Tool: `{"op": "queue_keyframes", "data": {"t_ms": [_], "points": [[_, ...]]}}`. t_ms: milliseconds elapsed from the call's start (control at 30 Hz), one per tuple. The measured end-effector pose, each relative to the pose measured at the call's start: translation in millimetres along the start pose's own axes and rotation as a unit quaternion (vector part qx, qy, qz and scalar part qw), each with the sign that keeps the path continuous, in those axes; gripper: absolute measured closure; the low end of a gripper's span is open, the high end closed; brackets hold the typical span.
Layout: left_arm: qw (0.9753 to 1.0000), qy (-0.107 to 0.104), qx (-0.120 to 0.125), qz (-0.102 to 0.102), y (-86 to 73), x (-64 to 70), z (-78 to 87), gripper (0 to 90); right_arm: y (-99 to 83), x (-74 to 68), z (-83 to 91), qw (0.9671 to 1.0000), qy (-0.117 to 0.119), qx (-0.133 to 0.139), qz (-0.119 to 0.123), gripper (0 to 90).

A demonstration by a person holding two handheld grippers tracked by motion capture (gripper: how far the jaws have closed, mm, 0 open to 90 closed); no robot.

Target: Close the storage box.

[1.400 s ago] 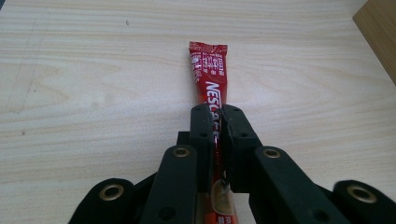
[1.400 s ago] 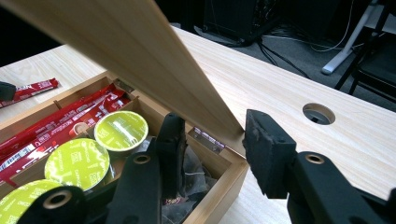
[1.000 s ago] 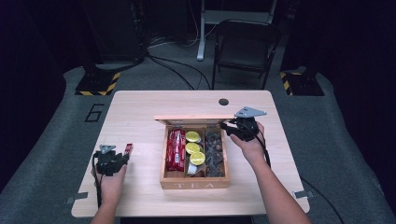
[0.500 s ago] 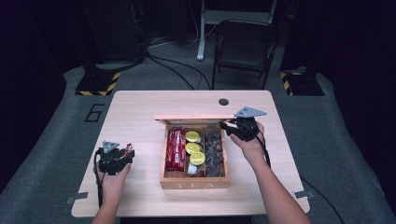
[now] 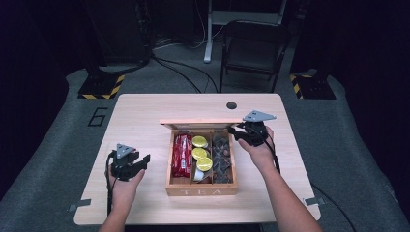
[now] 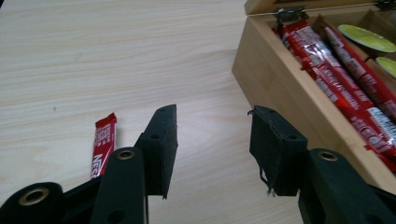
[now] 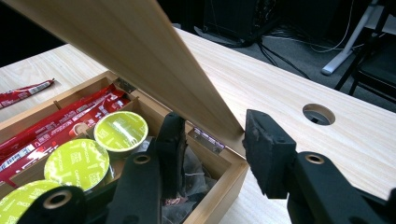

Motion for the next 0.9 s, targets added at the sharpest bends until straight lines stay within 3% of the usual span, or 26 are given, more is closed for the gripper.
{"op": "queue_keyframes", "data": {"t_ms": [500, 900], "points": [[0.9987, -0.045, 0.008, -0.024, 33.7, 31.9, 10.9, 50.6, 0.0, -0.2, 0.0, 1.0, 0.0, 0.0, -0.001, 58.9], [0.9969, -0.066, 0.02, -0.037, 58.5, 46.7, 21.4, 51.2, -0.1, -0.1, 0.0, 1.0, -0.001, 0.0, 0.0, 58.9]]}}
Point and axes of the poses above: each handheld gripper's, and its own axes: z roughly backward along the jaws, y roughly out of its top, x roughly to its right, the point moved 1 cm from there along -z, roughly forward along the jaws, and after that the axes turned 9 degrees about z, right-handed, at the moved point
